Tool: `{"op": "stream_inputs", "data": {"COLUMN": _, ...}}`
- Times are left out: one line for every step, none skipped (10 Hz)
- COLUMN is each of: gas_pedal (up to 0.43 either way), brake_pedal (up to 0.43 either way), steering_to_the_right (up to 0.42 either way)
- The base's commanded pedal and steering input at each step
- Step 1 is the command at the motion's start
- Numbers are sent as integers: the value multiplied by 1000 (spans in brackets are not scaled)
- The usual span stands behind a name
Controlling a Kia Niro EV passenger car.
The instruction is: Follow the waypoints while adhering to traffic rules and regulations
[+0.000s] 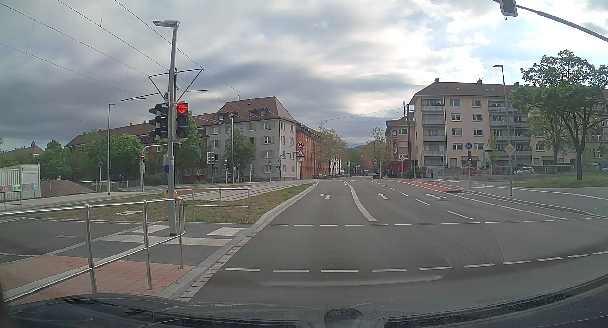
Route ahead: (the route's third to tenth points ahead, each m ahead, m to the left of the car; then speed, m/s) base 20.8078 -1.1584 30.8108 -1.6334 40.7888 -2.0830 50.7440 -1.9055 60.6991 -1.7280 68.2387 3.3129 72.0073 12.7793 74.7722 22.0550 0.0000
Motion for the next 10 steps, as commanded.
{"op": "stream_inputs", "data": {"gas_pedal": 0, "brake_pedal": 250, "steering_to_the_right": 10}}
{"op": "stream_inputs", "data": {"gas_pedal": 0, "brake_pedal": 250, "steering_to_the_right": 11}}
{"op": "stream_inputs", "data": {"gas_pedal": 0, "brake_pedal": 250, "steering_to_the_right": 11}}
{"op": "stream_inputs", "data": {"gas_pedal": 0, "brake_pedal": 250, "steering_to_the_right": 11}}
{"op": "stream_inputs", "data": {"gas_pedal": 0, "brake_pedal": 250, "steering_to_the_right": 11}}
{"op": "stream_inputs", "data": {"gas_pedal": 0, "brake_pedal": 250, "steering_to_the_right": 11}}
{"op": "stream_inputs", "data": {"gas_pedal": 0, "brake_pedal": 250, "steering_to_the_right": 11}}
{"op": "stream_inputs", "data": {"gas_pedal": 0, "brake_pedal": 244, "steering_to_the_right": 11}}
{"op": "stream_inputs", "data": {"gas_pedal": 0, "brake_pedal": 250, "steering_to_the_right": 10}}
{"op": "stream_inputs", "data": {"gas_pedal": 0, "brake_pedal": 256, "steering_to_the_right": 11}}
